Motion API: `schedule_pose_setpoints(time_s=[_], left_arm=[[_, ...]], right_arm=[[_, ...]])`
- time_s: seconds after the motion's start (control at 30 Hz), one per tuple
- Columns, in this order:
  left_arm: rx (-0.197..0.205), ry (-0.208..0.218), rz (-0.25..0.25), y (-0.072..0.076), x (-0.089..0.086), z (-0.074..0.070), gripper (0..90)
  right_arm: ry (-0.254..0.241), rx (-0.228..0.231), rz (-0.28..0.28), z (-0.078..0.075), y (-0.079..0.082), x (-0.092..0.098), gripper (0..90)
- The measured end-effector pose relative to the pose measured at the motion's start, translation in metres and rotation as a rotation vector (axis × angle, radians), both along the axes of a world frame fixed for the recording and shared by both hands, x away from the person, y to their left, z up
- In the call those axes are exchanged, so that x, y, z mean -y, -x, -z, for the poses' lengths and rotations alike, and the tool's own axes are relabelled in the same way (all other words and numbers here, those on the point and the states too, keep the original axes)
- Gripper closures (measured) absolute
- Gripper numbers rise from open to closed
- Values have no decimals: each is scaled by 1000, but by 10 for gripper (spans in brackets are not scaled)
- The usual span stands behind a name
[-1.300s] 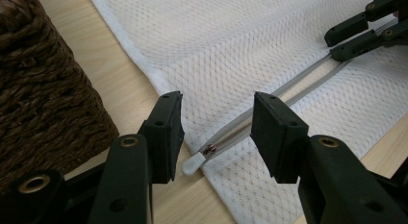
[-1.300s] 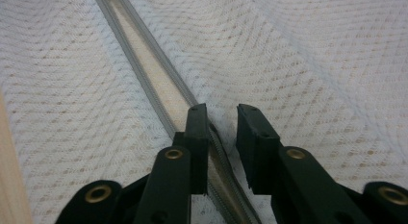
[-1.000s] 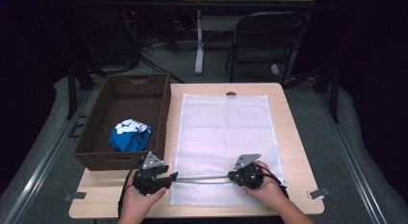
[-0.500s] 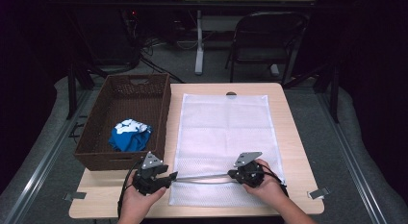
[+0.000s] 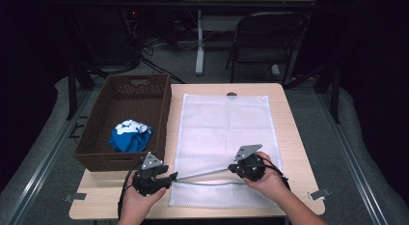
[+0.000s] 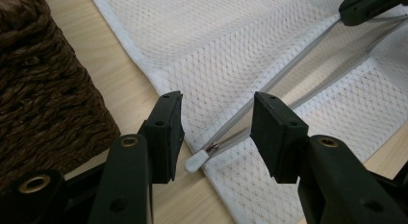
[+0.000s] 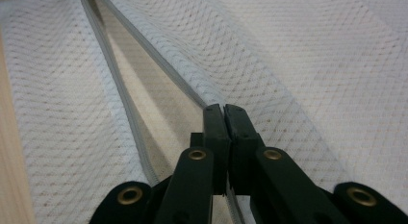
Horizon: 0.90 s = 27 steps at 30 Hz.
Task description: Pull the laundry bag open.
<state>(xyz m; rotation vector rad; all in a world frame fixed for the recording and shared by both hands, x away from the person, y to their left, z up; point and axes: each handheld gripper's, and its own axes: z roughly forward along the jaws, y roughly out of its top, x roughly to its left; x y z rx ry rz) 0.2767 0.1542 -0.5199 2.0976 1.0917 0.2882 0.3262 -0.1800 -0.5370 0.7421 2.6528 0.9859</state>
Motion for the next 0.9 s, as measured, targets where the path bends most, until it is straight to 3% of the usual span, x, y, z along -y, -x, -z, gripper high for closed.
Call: schedule_pose_setpoints(time_s=[0.33,0.47,0.9], left_arm=[[1,2,-1,0,0,0,543],[1,4,-2,0,0,0,543],[-2,7,-3,-1,0,0,543]], right_arm=[[-3,-23,1,-14,-10,1,883],[-5,-62,1,-19,-13,2,883],[-17,-54,14,-37,-18,3,883]])
